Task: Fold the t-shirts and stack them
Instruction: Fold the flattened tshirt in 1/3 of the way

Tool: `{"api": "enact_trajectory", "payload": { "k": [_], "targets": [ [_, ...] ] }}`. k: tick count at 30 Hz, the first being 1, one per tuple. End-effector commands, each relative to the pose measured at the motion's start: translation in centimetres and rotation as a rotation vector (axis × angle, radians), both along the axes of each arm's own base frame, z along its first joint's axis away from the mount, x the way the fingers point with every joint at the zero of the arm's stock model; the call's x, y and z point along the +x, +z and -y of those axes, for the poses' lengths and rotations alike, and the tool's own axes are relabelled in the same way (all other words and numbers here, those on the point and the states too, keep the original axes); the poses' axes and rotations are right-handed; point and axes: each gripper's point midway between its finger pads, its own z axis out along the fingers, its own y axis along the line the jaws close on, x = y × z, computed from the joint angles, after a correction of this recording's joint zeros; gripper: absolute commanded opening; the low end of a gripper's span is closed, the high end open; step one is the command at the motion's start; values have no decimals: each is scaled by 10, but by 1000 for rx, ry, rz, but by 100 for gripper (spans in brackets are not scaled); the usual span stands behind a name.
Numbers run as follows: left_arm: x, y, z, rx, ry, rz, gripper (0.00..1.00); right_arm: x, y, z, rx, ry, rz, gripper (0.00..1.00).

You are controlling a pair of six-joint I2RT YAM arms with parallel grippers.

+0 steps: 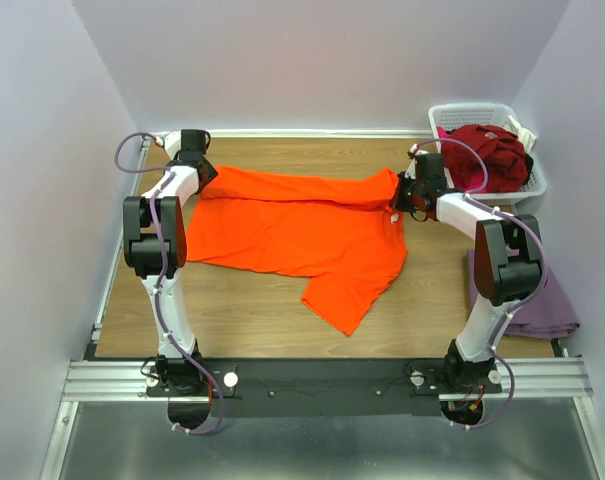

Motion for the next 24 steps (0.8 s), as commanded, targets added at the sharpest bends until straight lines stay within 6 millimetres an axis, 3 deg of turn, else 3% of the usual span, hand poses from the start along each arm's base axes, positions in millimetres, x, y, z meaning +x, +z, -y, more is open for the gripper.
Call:
{"api": "enact_trajectory", "payload": {
  "k": [1, 6, 8, 11, 17, 24],
  "targets": [
    [-19, -14, -7, -17, 54, -58, 64, -11, -6, -4, 39, -3, -29, 13],
    [-14, 2, -1, 2, 28, -4, 65, -11, -9, -6, 42, -2, -37, 24],
    [-12, 15, 26, 36, -41, 30, 66, -9, -6, -7, 44, 1, -29, 29],
    [-13, 28, 42, 73, -83, 54, 66, -8, 2, -8, 46, -6, -13, 38],
    [-15, 41, 87, 79, -196, 79, 66, -11, 21, -18, 37, 13, 31, 42],
    [-18, 51, 179, 28, -459, 136, 65, -13, 17, -35, 41, 46, 21, 42]
  ]
}}
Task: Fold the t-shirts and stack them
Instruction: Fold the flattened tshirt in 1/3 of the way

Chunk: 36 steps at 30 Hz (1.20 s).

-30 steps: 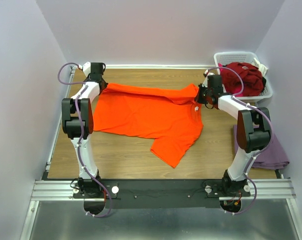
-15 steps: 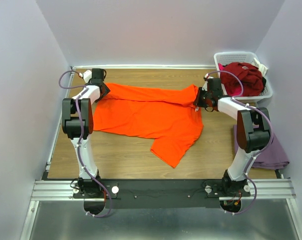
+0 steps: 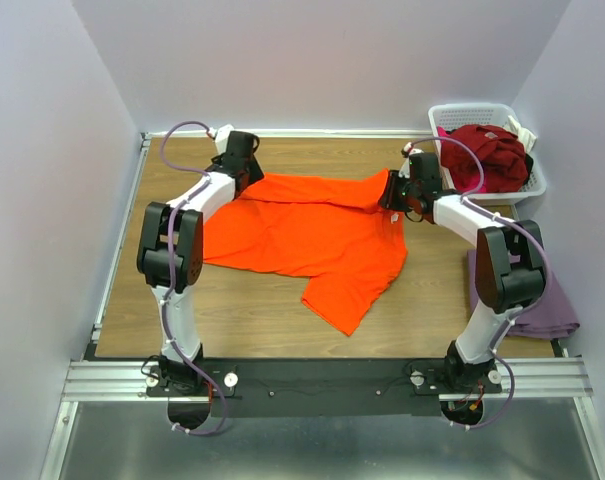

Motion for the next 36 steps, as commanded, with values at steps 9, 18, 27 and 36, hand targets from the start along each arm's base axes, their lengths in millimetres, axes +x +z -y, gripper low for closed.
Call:
{"api": "enact_trajectory", "payload": {
  "k": [9, 18, 27, 36],
  "targets": [
    [-39, 7, 181, -167, -578, 98, 53, 3, -4, -6, -33, -42, 1, 42],
    [-50, -11, 246, -184, -730, 87, 37, 4, -12, -17, -6, -12, -26, 38],
    [-67, -26, 270, -186, -805, 57, 33, 7, -23, -27, 9, 8, -50, 35],
    [-77, -35, 288, -178, -864, 48, 32, 26, -34, -28, -11, -8, -52, 34]
  ]
}}
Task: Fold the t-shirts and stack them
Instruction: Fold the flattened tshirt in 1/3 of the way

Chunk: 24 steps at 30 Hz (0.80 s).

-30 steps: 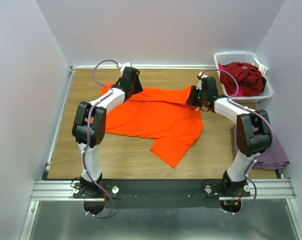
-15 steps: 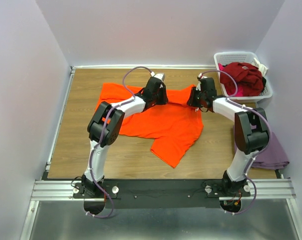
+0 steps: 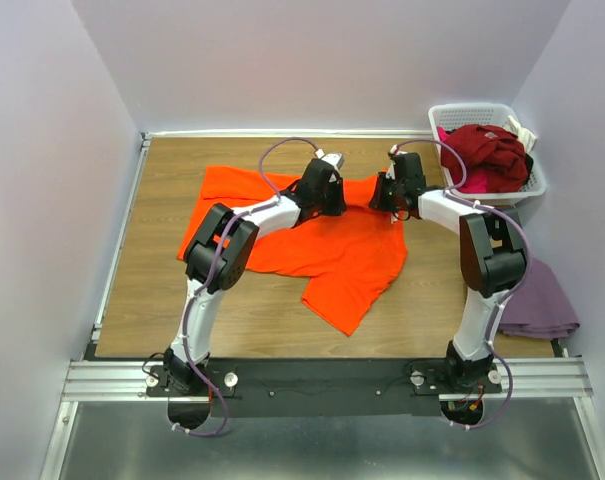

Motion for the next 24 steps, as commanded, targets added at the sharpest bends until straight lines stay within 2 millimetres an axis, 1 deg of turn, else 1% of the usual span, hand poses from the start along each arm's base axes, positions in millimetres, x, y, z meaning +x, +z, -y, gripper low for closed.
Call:
{"api": "enact_trajectory", "payload": {
  "k": [1, 2, 4, 5, 6, 8, 9, 11, 12, 14, 15, 17, 20, 24],
  "targets": [
    [0, 0, 17, -11, -52, 23, 32, 17, -3, -5, -3, -13, 8, 34],
    [2, 2, 18, -13, -51, 29, 32, 18, -5, -5, -5, -14, 5, 34],
    [4, -4, 20, -5, -52, 28, 32, 22, -6, -6, -6, -14, 9, 34],
    [7, -1, 23, -10, -50, 37, 32, 23, -6, -6, -6, -16, 9, 34],
    [8, -8, 25, -6, -50, 33, 32, 24, -4, -6, -5, -18, 12, 34],
    [12, -9, 30, 0, -49, 45, 32, 26, -4, -7, -3, -17, 14, 34],
    [13, -18, 32, 11, -51, 39, 32, 26, -4, -7, -3, -17, 14, 34],
    [17, -21, 33, 15, -40, 39, 32, 29, -3, -7, -4, -17, 20, 34],
    [17, -28, 34, 23, -39, 33, 32, 29, -3, -7, -5, -18, 20, 34],
    [21, -29, 35, 26, -29, 39, 33, 31, -2, -8, -6, -18, 25, 34],
    [21, -34, 35, 35, -29, 39, 33, 32, -2, -8, -5, -16, 27, 34],
    [27, -30, 34, 42, -9, 57, 33, 34, -1, -9, -3, -14, 29, 34],
    [34, -31, 33, 61, 16, 71, 34, 35, -2, -10, 1, -12, 26, 34],
    [36, -30, 33, 59, 31, 64, 35, 34, -2, -10, 0, -13, 25, 34]
  ]
}}
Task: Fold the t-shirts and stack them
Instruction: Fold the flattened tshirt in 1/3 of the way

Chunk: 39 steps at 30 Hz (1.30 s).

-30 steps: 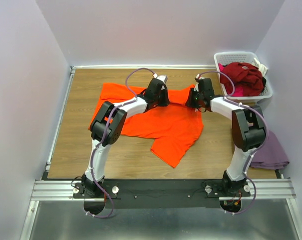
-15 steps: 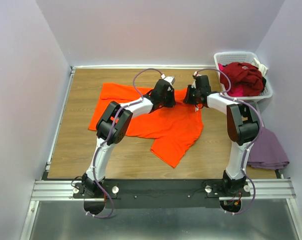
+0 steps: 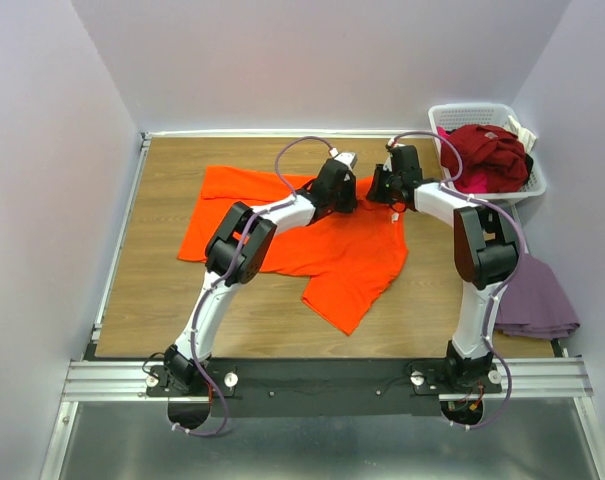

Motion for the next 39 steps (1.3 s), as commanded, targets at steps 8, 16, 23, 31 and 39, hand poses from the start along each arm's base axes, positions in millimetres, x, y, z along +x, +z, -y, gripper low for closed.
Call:
{"api": "enact_trajectory", "payload": {
  "k": [8, 16, 23, 31, 39],
  "targets": [
    [13, 6, -13, 52, 117, 31, 41, 4, -3, -3, 2, -7, -5, 34],
    [13, 2, -13, 55, 139, 11, 45, 3, -4, -4, 2, -3, -7, 34],
    [16, 16, -16, 51, 166, 32, 44, 4, -2, -4, 4, -2, -3, 34],
    [23, 6, -11, 46, 185, 19, 44, 4, -4, -5, 4, -1, -8, 34],
    [32, 9, 4, 26, 171, 17, 34, 3, -4, -1, -9, -8, -9, 34]
  ]
}}
